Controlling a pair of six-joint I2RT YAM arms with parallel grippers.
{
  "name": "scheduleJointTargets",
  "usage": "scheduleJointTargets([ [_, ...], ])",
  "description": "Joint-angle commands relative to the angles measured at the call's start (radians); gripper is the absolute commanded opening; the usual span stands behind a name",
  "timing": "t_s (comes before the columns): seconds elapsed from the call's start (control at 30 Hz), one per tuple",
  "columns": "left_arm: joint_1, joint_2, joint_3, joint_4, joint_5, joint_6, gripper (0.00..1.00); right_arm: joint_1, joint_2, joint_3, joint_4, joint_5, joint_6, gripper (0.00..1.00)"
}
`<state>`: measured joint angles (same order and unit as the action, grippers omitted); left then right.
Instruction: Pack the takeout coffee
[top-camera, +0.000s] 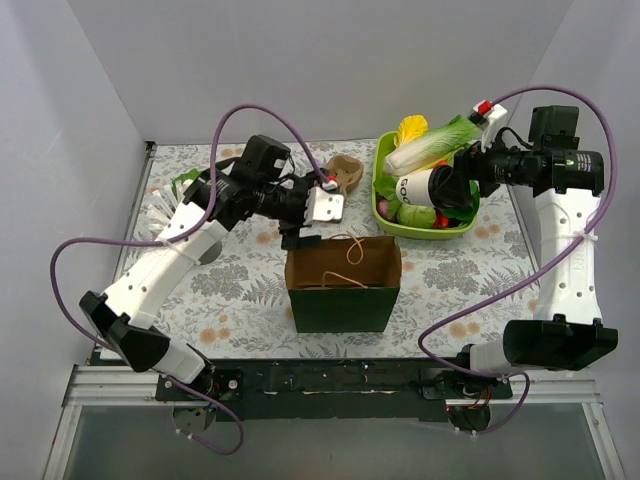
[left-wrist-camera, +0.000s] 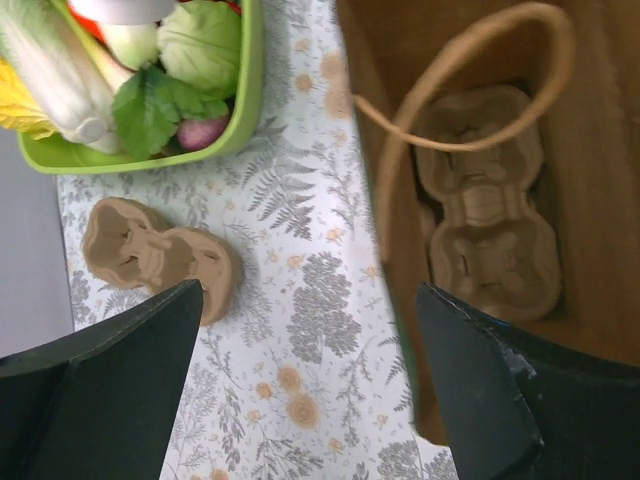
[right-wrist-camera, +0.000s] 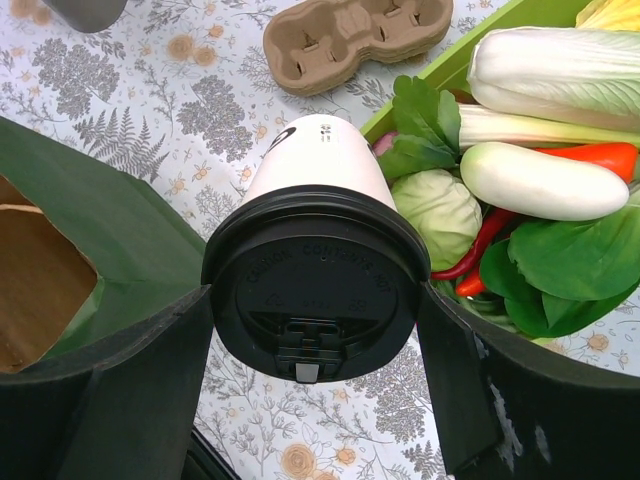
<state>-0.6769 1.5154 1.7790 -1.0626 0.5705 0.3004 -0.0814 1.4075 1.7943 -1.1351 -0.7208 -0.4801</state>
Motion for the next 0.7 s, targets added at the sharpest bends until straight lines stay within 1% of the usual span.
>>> scheduleJointTargets([
  [0.0, -0.036, -0.080, -0.105, -0.010, 0.063, 0.085, 0.88, 0.012, 0.008, 0.008, 0.051, -0.016, 0.029, 0.01],
  [0.1, -0.047, -0.046, -0.104, 0.012, 0.110, 0.088, 0.88, 0.017, 0.036, 0.034, 0.043, -0.016, 0.026, 0.01],
  [0.17, -0.052, -0.017, -0.104, 0.056, 0.127, 0.083, 0.87, 0.019, 0.042, 0.042, 0.037, -0.012, 0.025, 0.01],
  [0.2, -0.052, -0.012, -0.110, 0.084, 0.137, 0.069, 0.87, 0.020, 0.044, 0.042, 0.037, -0.011, 0.023, 0.01],
  [0.23, -0.053, -0.008, -0.133, 0.145, 0.137, 0.060, 0.87, 0.020, 0.042, 0.040, 0.037, -0.011, 0.023, 0.01],
  [0.33, -0.056, 0.000, -0.165, 0.222, 0.149, 0.057, 0.86, 0.025, 0.041, 0.033, 0.035, -0.009, 0.023, 0.01],
  [0.47, -0.056, 0.046, -0.126, 0.225, 0.199, 0.037, 0.82, 0.029, 0.033, 0.025, 0.043, -0.002, 0.028, 0.01],
  [0.67, -0.056, 0.071, -0.102, 0.217, 0.258, 0.066, 0.75, 0.029, 0.031, 0.004, 0.047, 0.006, 0.031, 0.01],
])
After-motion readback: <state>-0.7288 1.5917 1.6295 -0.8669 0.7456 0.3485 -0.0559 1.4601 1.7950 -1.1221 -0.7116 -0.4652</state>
